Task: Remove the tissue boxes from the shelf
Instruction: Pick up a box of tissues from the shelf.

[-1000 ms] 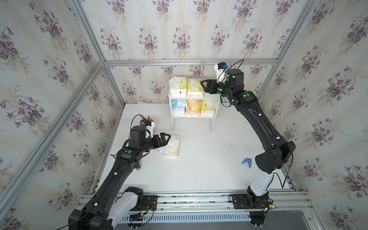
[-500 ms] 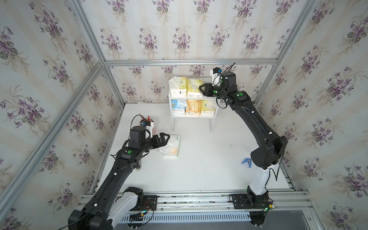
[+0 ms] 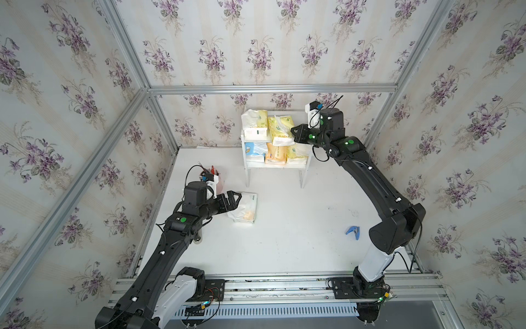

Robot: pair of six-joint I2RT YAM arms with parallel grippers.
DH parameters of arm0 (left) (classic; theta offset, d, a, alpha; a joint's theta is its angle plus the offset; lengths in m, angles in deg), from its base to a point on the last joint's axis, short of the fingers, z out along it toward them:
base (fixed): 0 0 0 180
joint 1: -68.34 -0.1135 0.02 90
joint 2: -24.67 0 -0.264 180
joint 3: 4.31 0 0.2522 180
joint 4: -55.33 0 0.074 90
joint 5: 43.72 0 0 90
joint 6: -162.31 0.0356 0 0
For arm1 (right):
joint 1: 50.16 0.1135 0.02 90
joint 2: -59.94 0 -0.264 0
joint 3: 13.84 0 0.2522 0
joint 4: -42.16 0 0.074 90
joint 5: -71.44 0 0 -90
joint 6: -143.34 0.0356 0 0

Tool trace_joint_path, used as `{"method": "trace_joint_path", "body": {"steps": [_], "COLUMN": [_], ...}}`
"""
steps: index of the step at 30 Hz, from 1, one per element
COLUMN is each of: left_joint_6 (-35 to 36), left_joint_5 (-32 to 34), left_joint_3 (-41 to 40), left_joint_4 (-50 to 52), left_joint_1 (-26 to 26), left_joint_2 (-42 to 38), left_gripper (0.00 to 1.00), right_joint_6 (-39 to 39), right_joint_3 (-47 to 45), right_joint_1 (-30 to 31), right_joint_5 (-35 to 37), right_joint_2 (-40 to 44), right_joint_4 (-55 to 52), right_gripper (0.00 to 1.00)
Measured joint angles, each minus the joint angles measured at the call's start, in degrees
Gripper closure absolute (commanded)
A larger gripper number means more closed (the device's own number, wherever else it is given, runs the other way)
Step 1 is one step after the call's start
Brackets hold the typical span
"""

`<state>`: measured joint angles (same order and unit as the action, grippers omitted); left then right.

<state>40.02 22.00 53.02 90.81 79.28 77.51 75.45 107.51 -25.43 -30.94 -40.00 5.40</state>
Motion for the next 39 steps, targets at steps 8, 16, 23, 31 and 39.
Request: {"method": "trace_joint_path", "body": {"steps": [8,16,23,31,39], "left_joint_6": [-1.2,-3.8,-5.18,-4.94,-2.99], "left_joint_5": [-1.27,-1.97,-2.49,-1.46,0.87], "left_joint_3": [0.11,0.11,0.22,0.98,1.84], "left_joint_4": [-0.98,-5.64,-7.91,-8.57,-8.48], "left_joint_1": [0.0,0.0,0.0,0.0,0.0], "left_joint_2": [-2.08,-4.48,-4.17,-3.69,-4.22], "left_gripper": [0.01,0.01,0.01,0.01,0.01], "right_joint_6": [1.11,2.21,4.13,7.43,14.14], "right_joint_3": [-11.39,-25.0,-36.26,-47.52,-60.43], "right_joint_1": [0.13,2.25,3.85,10.32,17.07], "right_joint_5": [1.44,1.95,3.65,5.44,10.69], "right_joint_2": [10.93,24.11,34.42,43.95,49.03], "right_joint_4": [6.75,14.62,19.41,21.46,24.46], "right_gripper": [1.0,1.0,1.0,1.0,1.0]}}
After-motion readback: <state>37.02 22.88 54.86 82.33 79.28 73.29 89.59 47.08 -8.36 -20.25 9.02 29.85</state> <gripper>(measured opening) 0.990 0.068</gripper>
